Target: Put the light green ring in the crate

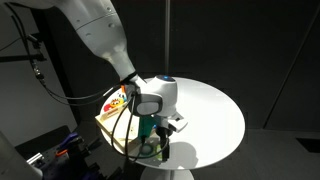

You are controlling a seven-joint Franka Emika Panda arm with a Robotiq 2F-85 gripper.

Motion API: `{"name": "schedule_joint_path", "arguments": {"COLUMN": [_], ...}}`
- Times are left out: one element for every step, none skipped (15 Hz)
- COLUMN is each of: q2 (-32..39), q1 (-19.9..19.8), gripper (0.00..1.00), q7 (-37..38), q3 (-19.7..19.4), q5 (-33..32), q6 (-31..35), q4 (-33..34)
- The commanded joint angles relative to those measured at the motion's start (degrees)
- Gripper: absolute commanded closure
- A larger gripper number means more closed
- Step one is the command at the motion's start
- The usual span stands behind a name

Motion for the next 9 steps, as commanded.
{"name": "schedule_joint_path", "arguments": {"q2": [0.50,0.47,0.20,-0.10,-0.61,-1.02,-1.68,-2.24,-2.92], "q1": [-1.16,-1.40,-1.65,-1.83,-1.97,-2.10,-1.99,-1.89,-1.77], "gripper": [0.40,0.47,0.51,0.51,0.52,0.52,0.52,0.52,0.52], "q7": [-0.06,-0.20,-0.35,-0.46,-0.58,-0.60,-0.45,-0.30,-0.20], "q3": [1.16,1.51,1.65,1.70,1.74,1.71,1.47,1.33,1.28], "q5": [2.48,3.25,3.94,4.45,4.84,5.13,5.16,5.16,5.12], "q6": [2.53,2.88,3.08,3.27,3.36,3.48,3.47,3.42,3.27], "q4": [0.08,0.04,0.00,-0.11,-0.36,-0.55,-0.82,-0.98,-1.15]}}
